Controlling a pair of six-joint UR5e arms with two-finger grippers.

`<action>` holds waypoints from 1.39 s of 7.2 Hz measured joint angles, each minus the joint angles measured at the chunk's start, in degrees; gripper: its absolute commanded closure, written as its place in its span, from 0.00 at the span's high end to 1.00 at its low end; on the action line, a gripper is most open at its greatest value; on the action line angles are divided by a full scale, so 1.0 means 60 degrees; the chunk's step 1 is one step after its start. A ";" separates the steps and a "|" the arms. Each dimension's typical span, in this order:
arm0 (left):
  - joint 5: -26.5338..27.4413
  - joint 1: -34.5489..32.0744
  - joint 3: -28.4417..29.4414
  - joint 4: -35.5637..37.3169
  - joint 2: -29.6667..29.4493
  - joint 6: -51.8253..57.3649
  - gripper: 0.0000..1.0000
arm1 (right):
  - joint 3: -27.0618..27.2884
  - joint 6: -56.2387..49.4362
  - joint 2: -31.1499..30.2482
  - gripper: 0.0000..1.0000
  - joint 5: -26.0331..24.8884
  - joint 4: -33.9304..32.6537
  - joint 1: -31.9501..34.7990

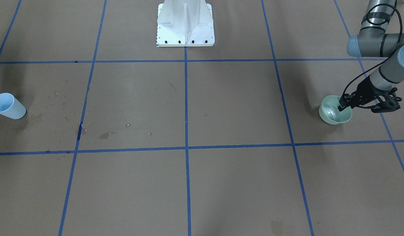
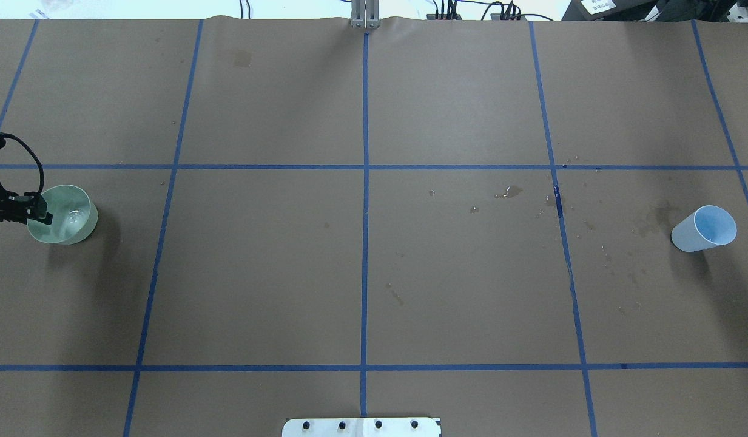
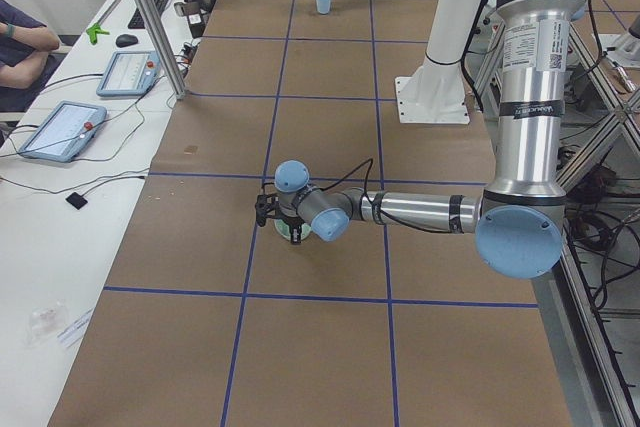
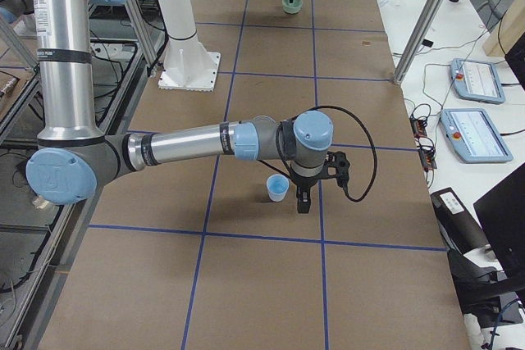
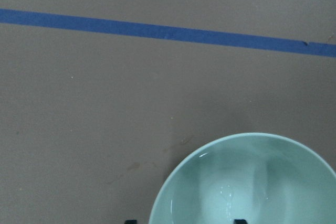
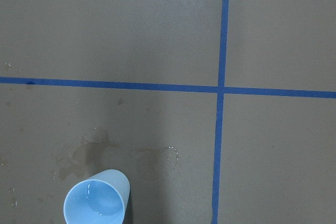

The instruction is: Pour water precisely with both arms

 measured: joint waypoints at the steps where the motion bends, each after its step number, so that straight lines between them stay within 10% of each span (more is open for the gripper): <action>1: 0.0000 0.0000 0.0006 0.0010 0.0024 0.0015 0.06 | -0.0003 0.0003 0.0002 0.99 0.0000 0.0000 -0.0022; 7: -0.0911 -0.0242 -0.0850 0.1154 -0.0292 -0.0058 0.00 | -0.0038 0.0003 -0.0044 0.99 0.0032 0.0003 -0.0035; 10: -0.1137 -0.0334 -0.1508 0.3700 -0.2532 -0.1129 0.00 | -0.0033 -0.0084 -0.0166 0.99 0.0060 0.0026 -0.0035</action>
